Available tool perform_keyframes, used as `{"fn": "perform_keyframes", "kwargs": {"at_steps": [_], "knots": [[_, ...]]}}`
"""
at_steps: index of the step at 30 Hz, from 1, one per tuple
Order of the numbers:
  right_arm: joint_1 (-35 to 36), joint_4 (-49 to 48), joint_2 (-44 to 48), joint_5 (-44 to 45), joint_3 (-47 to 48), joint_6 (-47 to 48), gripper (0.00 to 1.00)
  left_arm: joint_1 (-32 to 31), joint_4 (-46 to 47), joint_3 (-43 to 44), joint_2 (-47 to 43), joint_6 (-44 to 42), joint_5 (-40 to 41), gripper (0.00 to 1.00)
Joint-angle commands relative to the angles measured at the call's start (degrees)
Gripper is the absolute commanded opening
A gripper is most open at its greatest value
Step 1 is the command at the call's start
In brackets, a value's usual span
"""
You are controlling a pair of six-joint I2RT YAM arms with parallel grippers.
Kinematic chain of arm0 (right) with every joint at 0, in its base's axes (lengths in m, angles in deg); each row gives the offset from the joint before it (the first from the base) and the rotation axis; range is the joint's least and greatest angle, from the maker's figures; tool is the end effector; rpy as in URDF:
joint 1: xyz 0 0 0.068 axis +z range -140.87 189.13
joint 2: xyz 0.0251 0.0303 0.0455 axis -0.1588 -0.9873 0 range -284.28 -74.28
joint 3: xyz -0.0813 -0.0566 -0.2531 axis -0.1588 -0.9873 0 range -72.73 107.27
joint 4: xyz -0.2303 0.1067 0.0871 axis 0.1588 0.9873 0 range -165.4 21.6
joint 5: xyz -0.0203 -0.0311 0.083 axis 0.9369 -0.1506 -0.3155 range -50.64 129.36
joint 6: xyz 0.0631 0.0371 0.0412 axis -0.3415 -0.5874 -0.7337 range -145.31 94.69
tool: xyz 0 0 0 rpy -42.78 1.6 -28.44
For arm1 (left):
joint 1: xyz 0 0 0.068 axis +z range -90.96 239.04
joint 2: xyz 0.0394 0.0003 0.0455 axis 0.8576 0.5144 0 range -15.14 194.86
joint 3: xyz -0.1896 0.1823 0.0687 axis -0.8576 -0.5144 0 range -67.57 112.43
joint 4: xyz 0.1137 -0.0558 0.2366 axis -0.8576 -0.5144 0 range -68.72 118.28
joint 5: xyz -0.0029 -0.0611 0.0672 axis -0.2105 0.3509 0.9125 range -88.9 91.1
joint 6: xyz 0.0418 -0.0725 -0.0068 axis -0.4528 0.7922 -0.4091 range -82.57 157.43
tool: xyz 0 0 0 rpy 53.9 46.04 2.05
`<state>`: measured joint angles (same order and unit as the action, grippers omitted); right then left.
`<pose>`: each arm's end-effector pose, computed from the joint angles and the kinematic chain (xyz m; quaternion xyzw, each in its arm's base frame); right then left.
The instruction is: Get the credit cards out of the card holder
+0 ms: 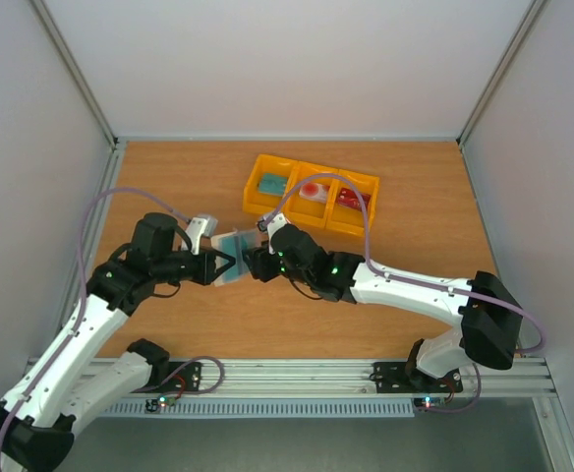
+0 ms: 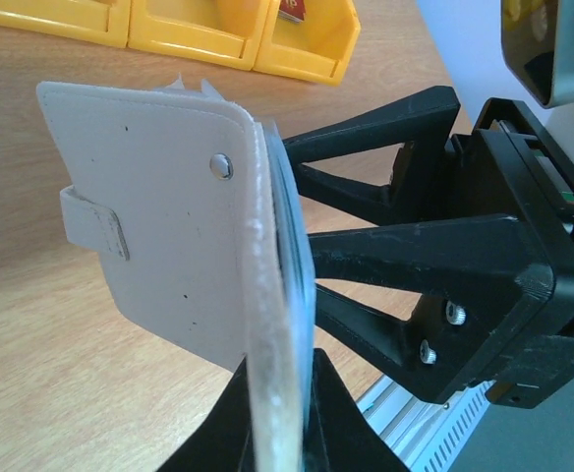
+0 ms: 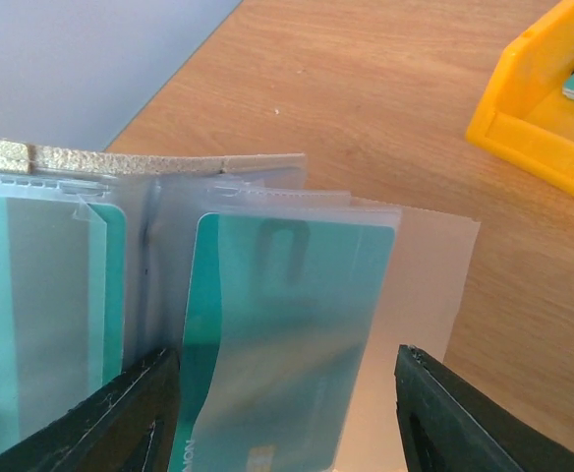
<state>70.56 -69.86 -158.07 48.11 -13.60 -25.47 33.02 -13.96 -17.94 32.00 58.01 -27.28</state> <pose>0.1882 0.3219 0.2503 -0.4077 0.7631 0.1977 0.4608 0.1619 -0.1180 0.2885 0.1457 0.8718 -0.3667 0.2903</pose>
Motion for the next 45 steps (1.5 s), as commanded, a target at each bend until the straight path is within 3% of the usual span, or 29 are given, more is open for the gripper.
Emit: {"fn": "perform_keyframes", "kwargs": {"at_steps": [1, 4, 7, 10, 15, 27, 35, 41, 45], "knots": [[1.76, -8.81, -1.41, -10.21, 0.82, 1.84, 0.62, -1.04, 9.92, -0.53, -0.84, 0.52, -10.60, 0.00], [1.96, -6.80, -2.10, -8.02, 1.65, 1.71, 0.62, -1.04, 12.89, -1.41, -1.16, 1.44, -14.21, 0.00], [2.45, 0.79, -2.95, 1.17, 4.03, 0.54, 0.62, -1.00, 14.39, -1.98, -1.36, 2.49, -15.18, 0.00], [2.56, 8.73, -3.01, 9.11, 6.05, -2.48, 0.61, -1.04, 11.38, -1.37, -0.92, 1.59, -11.70, 0.00], [2.56, 12.86, -1.39, 15.16, 5.63, -4.67, 0.57, -1.05, 4.93, -0.97, -0.43, -2.26, -3.09, 0.00], [2.91, 18.19, -0.46, 18.45, 7.03, -5.88, 0.47, -1.01, 1.83, -0.76, 0.08, -4.39, 2.25, 0.00], [2.91, 19.23, 0.24, 17.44, 6.80, -6.98, 0.46, -1.05, 1.68, -0.67, 0.07, -5.04, 2.83, 0.00], [2.90, 15.36, -2.55, 10.10, 8.70, -3.07, 0.46, -0.96, 2.06, -0.69, 0.03, -4.85, 2.54, 0.00], [2.91, 15.51, -4.38, 8.91, 10.53, -3.44, 0.37, -1.05, 2.06, -0.58, 0.07, -4.80, 2.46, 0.00]]}}
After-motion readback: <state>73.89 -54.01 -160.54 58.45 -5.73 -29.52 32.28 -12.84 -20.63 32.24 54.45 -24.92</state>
